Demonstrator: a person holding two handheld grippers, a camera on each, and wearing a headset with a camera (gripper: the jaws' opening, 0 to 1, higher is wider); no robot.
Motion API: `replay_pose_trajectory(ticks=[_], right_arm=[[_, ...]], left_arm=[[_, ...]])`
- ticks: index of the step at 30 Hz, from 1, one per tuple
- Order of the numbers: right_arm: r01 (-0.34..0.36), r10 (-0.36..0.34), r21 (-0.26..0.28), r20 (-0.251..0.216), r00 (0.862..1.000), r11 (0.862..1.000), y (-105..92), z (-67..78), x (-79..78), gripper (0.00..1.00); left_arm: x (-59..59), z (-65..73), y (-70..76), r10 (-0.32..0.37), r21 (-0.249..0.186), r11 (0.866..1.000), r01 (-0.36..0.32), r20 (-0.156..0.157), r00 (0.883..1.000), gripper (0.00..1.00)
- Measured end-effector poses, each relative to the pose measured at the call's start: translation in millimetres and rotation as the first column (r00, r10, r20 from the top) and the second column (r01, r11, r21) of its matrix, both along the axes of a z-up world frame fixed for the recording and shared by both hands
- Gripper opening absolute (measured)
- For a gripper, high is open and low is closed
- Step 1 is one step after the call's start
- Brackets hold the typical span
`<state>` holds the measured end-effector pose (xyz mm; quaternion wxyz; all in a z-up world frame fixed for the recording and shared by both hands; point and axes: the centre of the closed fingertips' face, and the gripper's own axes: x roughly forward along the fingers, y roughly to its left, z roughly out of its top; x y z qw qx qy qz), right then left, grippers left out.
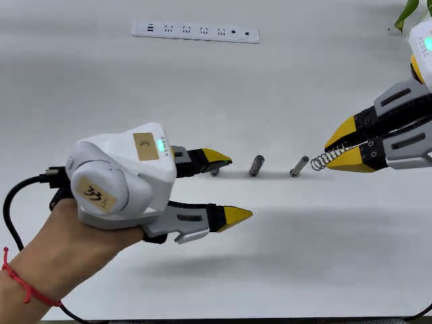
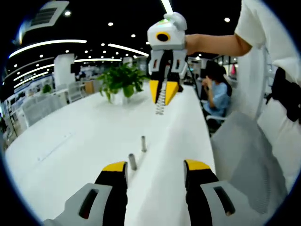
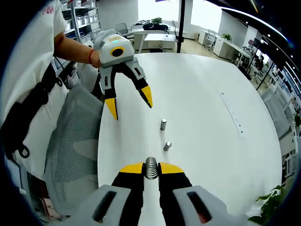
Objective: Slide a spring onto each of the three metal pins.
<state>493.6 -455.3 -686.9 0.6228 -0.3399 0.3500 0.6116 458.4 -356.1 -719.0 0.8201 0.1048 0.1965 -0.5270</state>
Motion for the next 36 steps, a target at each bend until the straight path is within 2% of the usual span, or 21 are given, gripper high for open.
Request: replay_pose_trajectory(ticks=[9,15,18,21,23,32,36], right_arm=[[0.051,-0.051,-0.049,0.014,0.999,0.997,-9.7,-20.3,25.8,0.12],[0.070,-0.069,-0.074,0.020,0.997,0.995,-13.9,-31.7,34.9,0.12],[0.075,-0.072,-0.094,0.032,0.997,0.993,-16.8,-37.4,38.8,0.12],[0.084,-0.081,-0.098,0.029,0.996,0.992,-16.6,-41.4,42.2,0.12],[0.087,-0.084,-0.103,0.030,0.996,0.991,-16.0,-46.1,45.9,0.12],[0.080,-0.079,-0.142,0.017,0.997,0.987,-15.4,-65.2,50.3,0.12],[0.070,-0.069,-0.161,0.012,0.998,0.984,-13.8,-69.9,49.4,0.12]], left_arm=[[14.3,-3.3,25.5,0.062,0.012,0.998,-0.062,0.010,0.998,0.67],[17.6,-7.6,32.3,0.059,-0.012,0.998,-0.059,0.018,0.998,0.86],[15.1,-14.1,34.3,0.039,0.000,0.999,-0.039,0.020,0.999,0.93],[12.9,-20.6,36.6,0.024,0.020,1.000,-0.024,0.012,1.000,0.97],[11.5,-21.5,37.1,0.018,0.017,1.000,-0.019,0.009,1.000,1.00],[7.6,-27.8,40.4,0.021,0.011,1.000,-0.021,-0.019,1.000,1.00],[7.4,-27.6,40.9,0.025,-0.001,1.000,-0.025,-0.019,1.000,1.00]])
